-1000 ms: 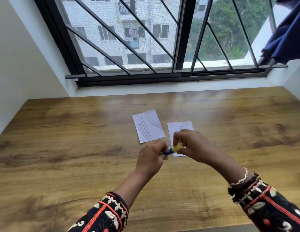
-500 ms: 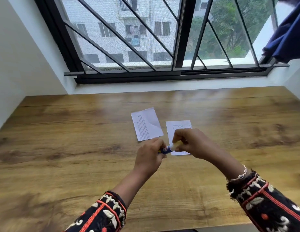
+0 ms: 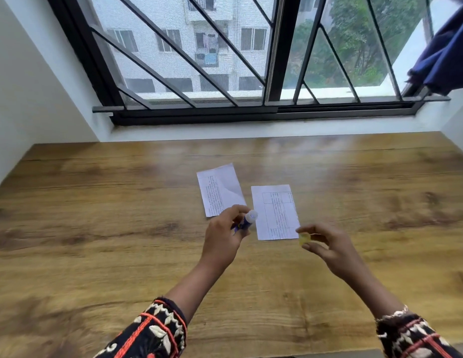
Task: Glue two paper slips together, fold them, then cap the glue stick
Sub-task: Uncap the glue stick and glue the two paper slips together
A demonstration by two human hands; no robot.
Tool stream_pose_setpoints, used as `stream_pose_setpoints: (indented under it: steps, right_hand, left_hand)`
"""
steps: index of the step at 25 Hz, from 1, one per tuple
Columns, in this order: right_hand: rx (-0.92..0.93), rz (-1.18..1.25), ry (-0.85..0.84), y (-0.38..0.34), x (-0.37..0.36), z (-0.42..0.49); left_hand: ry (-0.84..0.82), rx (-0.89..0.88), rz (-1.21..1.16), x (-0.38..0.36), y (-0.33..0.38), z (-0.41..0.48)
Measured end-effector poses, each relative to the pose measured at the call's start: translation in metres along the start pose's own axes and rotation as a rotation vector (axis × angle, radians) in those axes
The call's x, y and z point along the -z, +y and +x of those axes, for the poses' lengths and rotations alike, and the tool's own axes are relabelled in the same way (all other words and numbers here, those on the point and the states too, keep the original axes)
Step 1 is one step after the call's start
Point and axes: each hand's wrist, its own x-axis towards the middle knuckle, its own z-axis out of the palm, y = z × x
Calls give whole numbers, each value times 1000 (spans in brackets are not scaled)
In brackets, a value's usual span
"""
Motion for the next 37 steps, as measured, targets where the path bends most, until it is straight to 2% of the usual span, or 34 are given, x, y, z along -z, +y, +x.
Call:
stream_pose_setpoints:
  steps: [6, 15, 17, 19, 20, 23, 25, 27, 31, 33, 35, 37]
  right_hand:
    - [-51, -198, 10, 40, 1, 1]
    - [-8, -293, -76, 47, 1, 1]
    - [54, -310, 23, 41, 3, -3]
    - [146, -180, 170, 29, 0, -6]
    - [137, -15, 190, 22, -4, -6]
    - [-31, 699, 25, -3, -30, -1]
    - [-174, 1011, -132, -18, -50, 3]
    - [-265, 1213, -186, -28, -66, 7]
    - [-355, 1412, -120, -40, -84, 15]
    - [-389, 1493, -139, -44, -87, 17]
    - [-500, 1469, -159, -53, -87, 17]
    - [-587, 1319, -164, -56, -89, 20]
  left_hand:
    - [54, 33, -23, -7, 5, 1]
    - [70, 77, -27, -13, 9, 0]
    - [75, 84, -31, -12, 10, 0]
    - [83, 83, -37, -11, 12, 0]
    - [90, 80, -44, -11, 14, -1]
    - [116, 70, -81, -12, 19, 0]
    - [121, 74, -122, -13, 23, -1]
    - [116, 79, -175, -12, 27, -1]
    - [147, 74, -254, -8, 30, 0]
    - [156, 77, -290, -5, 31, 3]
    - [130, 64, -281, -2, 30, 3]
    - [93, 51, -246, -1, 31, -1]
